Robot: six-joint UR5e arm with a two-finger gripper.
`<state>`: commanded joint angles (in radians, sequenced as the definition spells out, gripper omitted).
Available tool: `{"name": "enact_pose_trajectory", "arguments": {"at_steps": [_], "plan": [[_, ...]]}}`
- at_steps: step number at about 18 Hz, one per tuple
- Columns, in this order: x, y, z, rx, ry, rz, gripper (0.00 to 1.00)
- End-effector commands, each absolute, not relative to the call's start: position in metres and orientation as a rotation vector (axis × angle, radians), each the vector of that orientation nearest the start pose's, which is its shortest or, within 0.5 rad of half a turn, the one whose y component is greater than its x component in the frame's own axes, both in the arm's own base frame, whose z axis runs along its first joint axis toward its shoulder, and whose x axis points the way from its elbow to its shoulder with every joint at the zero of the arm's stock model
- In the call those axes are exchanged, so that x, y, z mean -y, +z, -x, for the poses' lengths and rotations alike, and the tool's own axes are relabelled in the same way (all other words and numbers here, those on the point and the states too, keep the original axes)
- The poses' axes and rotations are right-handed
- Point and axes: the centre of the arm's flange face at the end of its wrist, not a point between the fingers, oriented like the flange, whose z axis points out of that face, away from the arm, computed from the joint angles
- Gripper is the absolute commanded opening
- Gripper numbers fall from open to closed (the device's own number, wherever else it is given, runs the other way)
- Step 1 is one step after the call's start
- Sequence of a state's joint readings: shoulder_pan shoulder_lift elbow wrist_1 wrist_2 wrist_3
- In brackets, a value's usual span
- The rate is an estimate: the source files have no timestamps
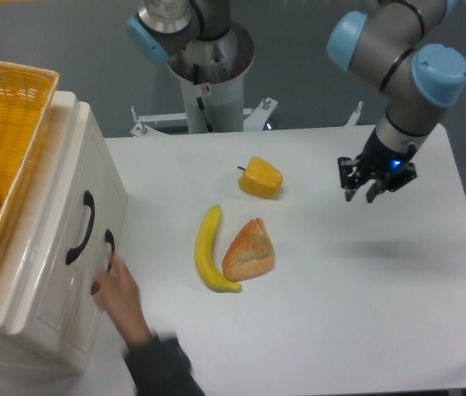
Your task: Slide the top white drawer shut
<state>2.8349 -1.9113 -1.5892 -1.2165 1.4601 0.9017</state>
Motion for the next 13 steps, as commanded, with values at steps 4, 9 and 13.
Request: {"name": "enact_pose_trajectory", "arguments": {"at_steps": [4, 9, 13], "plan": [[-0.337, 0.319, 0.526, 0.333, -0.055, 3.082, 0.53], [-0.350, 0.314, 0.518, 0.285, -0.030, 3.107, 0.85], [-0.358, 0.313, 0.515, 0.257, -0.015, 3.122, 1.00]]}}
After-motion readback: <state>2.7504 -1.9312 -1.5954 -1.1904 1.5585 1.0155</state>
